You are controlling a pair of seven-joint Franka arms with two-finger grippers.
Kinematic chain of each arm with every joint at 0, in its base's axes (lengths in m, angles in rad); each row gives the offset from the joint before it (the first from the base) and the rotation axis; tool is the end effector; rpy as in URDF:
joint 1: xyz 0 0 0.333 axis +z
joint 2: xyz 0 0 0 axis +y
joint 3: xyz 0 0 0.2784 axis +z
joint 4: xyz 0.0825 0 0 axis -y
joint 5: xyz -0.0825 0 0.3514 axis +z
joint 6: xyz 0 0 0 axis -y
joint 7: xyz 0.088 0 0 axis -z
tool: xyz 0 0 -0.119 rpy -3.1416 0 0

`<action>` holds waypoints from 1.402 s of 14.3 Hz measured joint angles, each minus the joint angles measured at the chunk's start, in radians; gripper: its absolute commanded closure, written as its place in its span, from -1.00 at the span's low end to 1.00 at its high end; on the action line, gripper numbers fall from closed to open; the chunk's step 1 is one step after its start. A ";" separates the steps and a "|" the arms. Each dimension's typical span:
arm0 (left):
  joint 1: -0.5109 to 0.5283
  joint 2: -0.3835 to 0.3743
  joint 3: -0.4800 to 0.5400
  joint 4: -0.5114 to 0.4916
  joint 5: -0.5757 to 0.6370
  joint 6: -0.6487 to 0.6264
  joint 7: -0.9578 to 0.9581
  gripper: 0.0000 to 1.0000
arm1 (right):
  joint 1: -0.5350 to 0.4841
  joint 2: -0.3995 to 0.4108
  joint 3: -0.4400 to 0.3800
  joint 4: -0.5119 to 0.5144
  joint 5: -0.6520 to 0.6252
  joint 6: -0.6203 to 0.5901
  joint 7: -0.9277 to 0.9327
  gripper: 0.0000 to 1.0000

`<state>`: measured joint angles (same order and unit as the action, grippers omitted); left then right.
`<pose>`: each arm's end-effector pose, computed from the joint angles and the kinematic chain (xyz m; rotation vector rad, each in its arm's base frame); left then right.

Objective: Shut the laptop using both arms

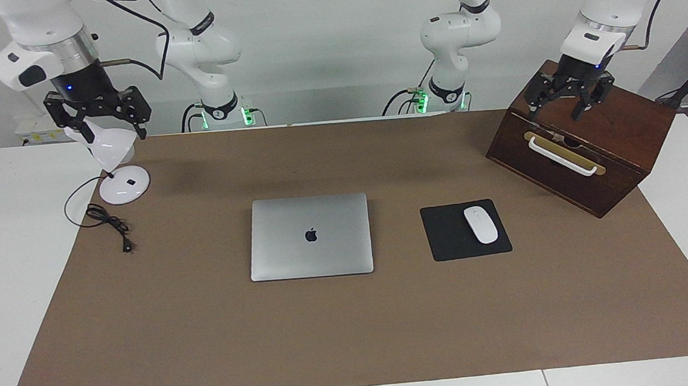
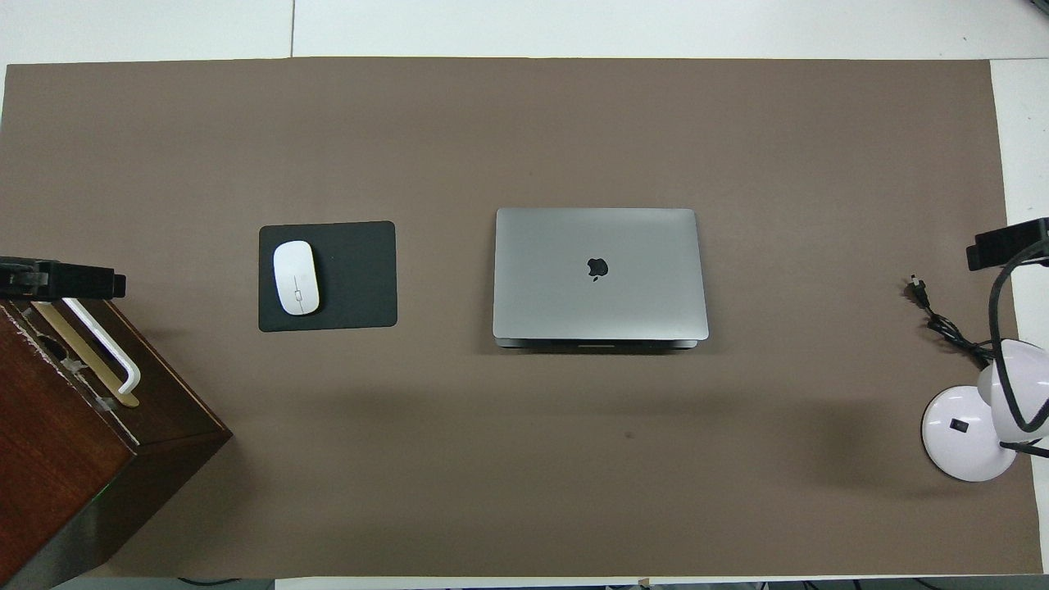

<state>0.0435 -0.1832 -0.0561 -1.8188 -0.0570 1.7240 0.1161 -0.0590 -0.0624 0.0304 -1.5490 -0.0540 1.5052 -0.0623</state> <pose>0.4845 -0.0140 0.5705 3.0909 -0.1888 0.1401 0.4980 -0.0205 0.6106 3.0846 0.0457 0.0247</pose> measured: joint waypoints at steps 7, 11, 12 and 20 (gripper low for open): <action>0.000 0.000 0.000 -0.001 0.000 0.005 0.000 -1.00 | 0.000 -0.009 0.001 0.009 0.000 -0.055 0.000 -1.00; 0.000 0.000 0.000 -0.001 0.000 0.010 -0.006 -1.00 | 0.000 -0.009 0.002 0.009 0.000 -0.055 0.000 -1.00; 0.000 0.000 0.000 -0.001 0.000 0.010 -0.015 -1.00 | 0.000 -0.009 0.002 0.009 0.000 -0.055 0.001 -1.00; -0.011 0.000 0.000 -0.001 0.000 0.010 -0.064 -1.00 | 0.000 -0.009 0.002 0.009 0.001 -0.055 0.001 -1.00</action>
<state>0.0321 -0.1832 -0.0565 -1.8197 -0.0570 1.7338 0.0518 -0.0589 -0.0715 0.0328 -1.5395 -0.0534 1.4500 -0.0610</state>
